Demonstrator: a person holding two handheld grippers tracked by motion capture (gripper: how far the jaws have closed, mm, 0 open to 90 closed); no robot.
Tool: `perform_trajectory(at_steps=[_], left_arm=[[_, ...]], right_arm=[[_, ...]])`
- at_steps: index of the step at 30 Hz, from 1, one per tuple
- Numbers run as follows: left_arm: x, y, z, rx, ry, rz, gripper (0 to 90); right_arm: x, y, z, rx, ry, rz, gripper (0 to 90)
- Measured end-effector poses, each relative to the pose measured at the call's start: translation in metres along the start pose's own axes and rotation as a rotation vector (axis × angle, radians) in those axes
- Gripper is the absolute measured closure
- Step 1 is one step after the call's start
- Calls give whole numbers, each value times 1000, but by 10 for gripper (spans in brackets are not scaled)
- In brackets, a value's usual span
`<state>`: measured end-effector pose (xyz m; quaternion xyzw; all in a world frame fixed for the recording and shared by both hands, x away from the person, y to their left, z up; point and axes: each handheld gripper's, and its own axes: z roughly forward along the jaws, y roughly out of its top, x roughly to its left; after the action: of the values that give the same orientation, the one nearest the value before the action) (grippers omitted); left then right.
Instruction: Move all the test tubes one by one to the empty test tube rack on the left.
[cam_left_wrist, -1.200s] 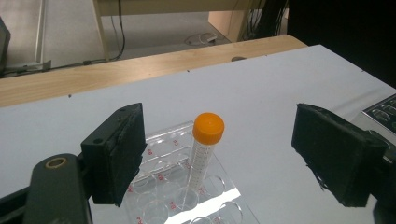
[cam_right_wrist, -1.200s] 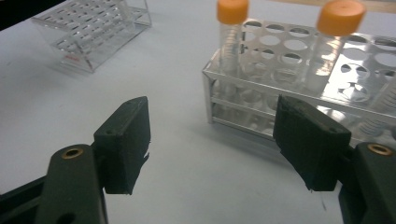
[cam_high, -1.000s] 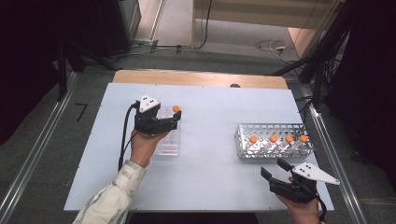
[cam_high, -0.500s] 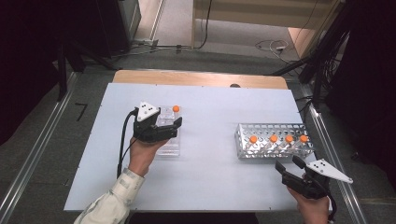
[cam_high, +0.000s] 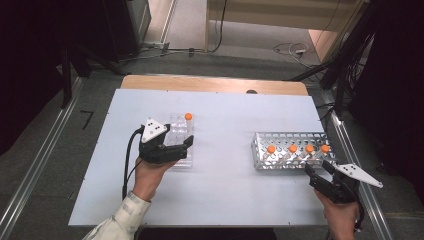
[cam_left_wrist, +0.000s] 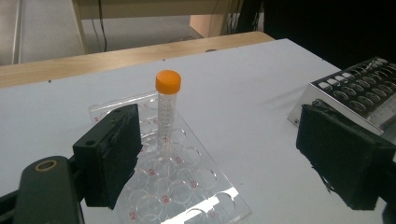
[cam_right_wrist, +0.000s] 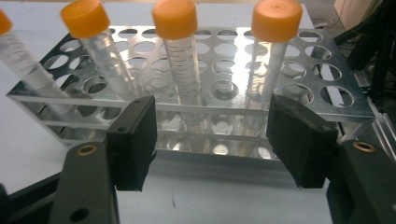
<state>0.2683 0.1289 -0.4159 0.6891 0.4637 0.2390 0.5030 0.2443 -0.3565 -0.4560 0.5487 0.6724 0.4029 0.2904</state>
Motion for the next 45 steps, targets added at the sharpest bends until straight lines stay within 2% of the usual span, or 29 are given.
perform_trajectory(at_steps=[10,18,30,37,45], left_arm=[[0,-9,-7,4,-17,-11,128],[-4,-10,-8,7,-23,0,128],[-3,-10,-8,6,-26,-6,130],[-3,-11,-8,8,-27,-6,131],[-2,-12,-7,12,-30,-7,130]], right_arm=[[-10,6,10,-19,-69,14,457],[-15,10,18,-34,-89,3,563],[-15,13,28,-35,-105,-18,700],[-14,15,25,-45,-108,-21,713],[-10,29,11,-92,-125,-49,716]])
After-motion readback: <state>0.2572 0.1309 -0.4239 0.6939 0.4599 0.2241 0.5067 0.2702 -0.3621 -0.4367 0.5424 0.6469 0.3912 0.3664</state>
